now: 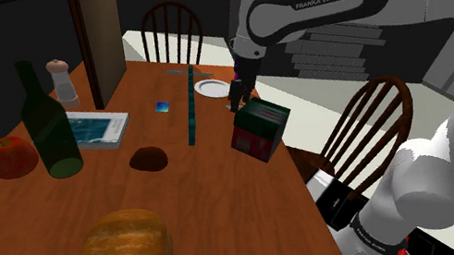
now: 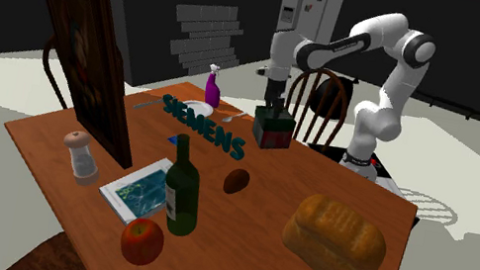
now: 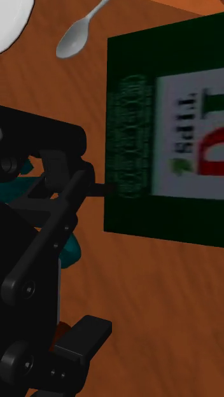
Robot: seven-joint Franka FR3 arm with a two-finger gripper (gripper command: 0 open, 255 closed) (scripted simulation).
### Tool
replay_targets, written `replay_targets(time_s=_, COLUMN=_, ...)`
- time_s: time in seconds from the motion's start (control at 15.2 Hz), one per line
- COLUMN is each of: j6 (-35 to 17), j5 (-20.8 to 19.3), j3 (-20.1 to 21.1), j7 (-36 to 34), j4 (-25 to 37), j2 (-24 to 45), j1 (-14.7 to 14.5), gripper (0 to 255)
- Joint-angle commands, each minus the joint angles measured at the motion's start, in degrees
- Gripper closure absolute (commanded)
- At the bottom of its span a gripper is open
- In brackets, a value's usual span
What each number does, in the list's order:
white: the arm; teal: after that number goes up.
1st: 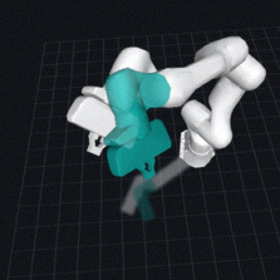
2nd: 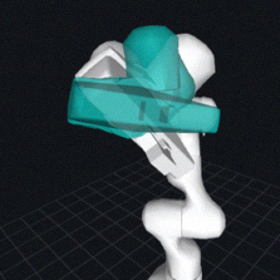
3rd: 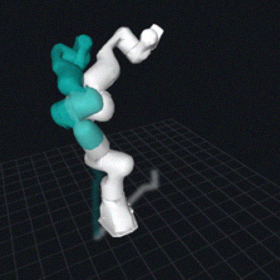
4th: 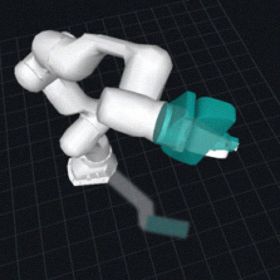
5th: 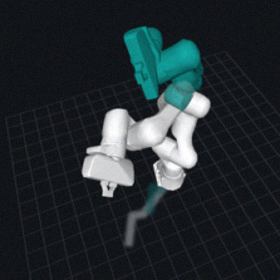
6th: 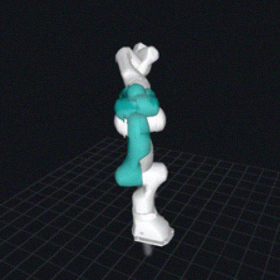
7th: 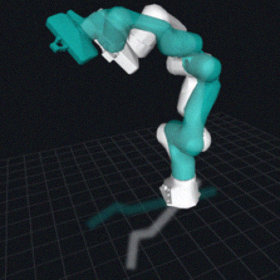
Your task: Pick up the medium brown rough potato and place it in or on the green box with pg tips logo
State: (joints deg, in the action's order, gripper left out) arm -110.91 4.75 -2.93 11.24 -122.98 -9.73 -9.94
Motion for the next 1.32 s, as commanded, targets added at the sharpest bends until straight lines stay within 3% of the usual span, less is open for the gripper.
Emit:
replay_targets(time_s=0.0, j6=-0.9, j5=1.46, j3=0.29, j7=2.28, j4=2.61, j2=3.91, j1=-0.86, gripper=0)
replay_targets(time_s=0.59, j6=-1.28, j5=6.81, j3=3.38, j7=10.68, j4=17.76, j2=21.11, j1=-3.76, gripper=0)
replay_targets(time_s=1.25, j6=3.1, j5=9.15, j3=8.41, j7=16.87, j4=39.58, j2=40.04, j1=-6.79, gripper=0)
